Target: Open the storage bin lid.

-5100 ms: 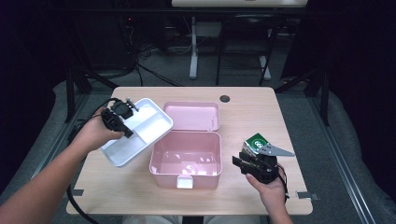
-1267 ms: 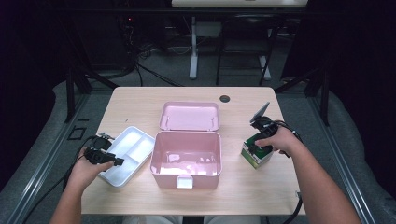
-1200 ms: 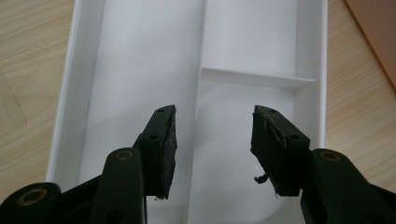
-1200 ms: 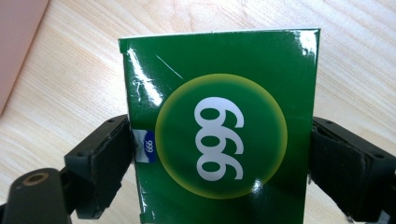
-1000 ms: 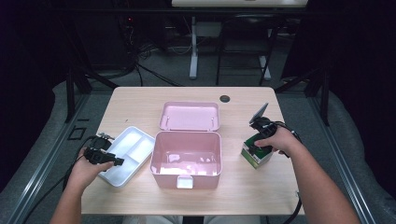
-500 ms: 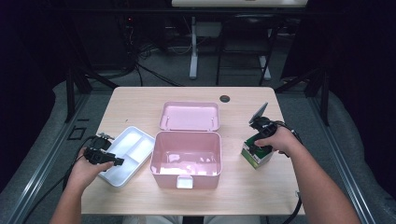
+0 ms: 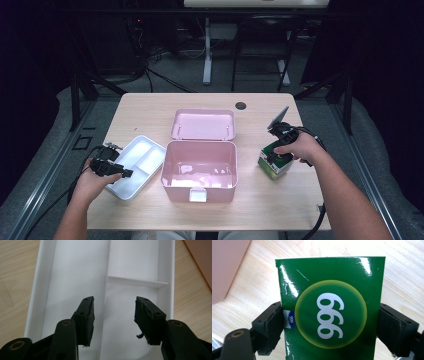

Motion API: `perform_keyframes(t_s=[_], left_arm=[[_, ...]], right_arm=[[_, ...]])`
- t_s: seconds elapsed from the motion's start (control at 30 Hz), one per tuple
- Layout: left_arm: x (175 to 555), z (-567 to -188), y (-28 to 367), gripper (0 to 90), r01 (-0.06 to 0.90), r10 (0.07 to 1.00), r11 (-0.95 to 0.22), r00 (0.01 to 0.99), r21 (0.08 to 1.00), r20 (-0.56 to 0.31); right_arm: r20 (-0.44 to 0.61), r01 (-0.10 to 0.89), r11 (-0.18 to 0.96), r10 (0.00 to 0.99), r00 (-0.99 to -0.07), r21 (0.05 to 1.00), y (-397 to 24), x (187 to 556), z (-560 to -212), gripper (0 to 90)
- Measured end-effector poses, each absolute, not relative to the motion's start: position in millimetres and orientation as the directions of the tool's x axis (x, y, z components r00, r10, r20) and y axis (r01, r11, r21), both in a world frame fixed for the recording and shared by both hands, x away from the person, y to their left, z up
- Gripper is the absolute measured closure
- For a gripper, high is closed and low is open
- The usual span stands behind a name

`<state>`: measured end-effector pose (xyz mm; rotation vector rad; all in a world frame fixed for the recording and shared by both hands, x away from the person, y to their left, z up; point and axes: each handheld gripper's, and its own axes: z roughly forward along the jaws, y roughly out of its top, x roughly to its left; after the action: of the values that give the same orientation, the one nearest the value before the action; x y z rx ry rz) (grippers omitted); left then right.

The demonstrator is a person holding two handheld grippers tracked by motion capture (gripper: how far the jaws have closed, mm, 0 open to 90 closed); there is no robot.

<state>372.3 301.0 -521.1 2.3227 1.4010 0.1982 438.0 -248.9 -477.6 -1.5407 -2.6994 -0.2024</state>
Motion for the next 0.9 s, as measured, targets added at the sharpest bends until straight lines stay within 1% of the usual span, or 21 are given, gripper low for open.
perform_keyframes(t_s=[0.2,0.43,0.6,0.77,0.9], left_arm=[[372,-522,301,50.2,0.814,0.872,-0.403,0.480,0.419,-0.094],[373,-523,301,50.2,0.815,0.872,-0.402,0.480,0.417,-0.097],[373,-522,302,50.2,0.814,0.872,-0.403,0.480,0.419,-0.093],[373,-522,302,50.1,0.814,0.873,-0.402,0.479,0.419,-0.094],[373,-523,302,50.1,0.815,0.873,-0.402,0.479,0.418,-0.094]], right_arm=[[0.082,0.848,0.519,0.846,-0.527,0.104,-245,436,-464,15.6],[0.026,0.790,0.602,0.793,-0.608,0.115,-237,432,-443,15.6],[-0.018,0.708,0.694,0.715,-0.699,0.130,-229,428,-427,15.6],[-0.046,0.586,0.799,0.596,-0.802,0.138,-217,423,-414,15.5],[-0.046,0.496,0.859,0.505,-0.862,0.128,-207,418,-407,15.5]])
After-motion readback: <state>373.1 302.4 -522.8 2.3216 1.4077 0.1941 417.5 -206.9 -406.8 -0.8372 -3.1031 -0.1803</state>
